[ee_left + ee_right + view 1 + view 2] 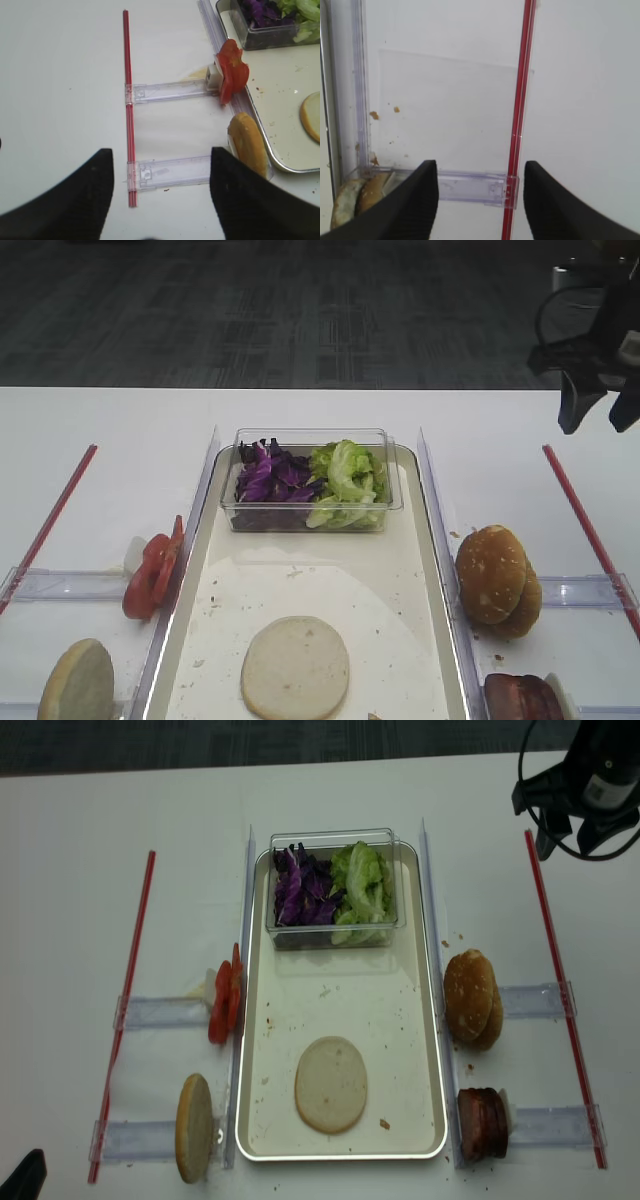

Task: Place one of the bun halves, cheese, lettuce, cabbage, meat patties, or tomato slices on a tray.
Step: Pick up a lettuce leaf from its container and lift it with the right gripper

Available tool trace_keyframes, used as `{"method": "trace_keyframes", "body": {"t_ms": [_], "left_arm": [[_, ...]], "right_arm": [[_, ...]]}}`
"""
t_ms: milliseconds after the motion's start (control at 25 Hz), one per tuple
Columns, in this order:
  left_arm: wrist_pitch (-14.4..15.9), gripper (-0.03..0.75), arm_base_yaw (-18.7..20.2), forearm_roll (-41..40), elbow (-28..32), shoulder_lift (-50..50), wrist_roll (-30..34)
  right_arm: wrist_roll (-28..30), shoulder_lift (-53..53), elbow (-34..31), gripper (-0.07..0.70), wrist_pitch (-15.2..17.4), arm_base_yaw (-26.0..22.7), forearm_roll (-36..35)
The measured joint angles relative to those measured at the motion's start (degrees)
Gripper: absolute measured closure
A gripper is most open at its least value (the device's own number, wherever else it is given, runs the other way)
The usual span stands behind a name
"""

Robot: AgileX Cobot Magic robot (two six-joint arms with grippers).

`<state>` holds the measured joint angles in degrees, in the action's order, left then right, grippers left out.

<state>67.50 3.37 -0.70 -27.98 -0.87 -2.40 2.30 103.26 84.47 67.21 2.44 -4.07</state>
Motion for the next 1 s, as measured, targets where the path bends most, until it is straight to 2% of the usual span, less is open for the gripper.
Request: {"method": "trace_keyframes", "body": {"t_ms": [280,440,680,1000], "left_arm": [[0.0,0.288,0.0,0.0,0.0,0.0,0.0],[0.0,0.288,0.0,0.0,0.0,0.0,0.0],[0.0,0.288,0.0,0.0,0.0,0.0,0.0],[0.0,0.288,0.0,0.0,0.0,0.0,0.0]], "right_arm": [[-0.45,7.74,9.9,0.234,2.62,0.0,0.0],[-0.54,11.49,13.68,0.234,2.86,0.0,0.0],[-0.67,15.29,17.91,0.234,3.08,0.0,0.0],[-0.67,16.91,19.87,0.234,3.11,0.0,-0.1]]}}
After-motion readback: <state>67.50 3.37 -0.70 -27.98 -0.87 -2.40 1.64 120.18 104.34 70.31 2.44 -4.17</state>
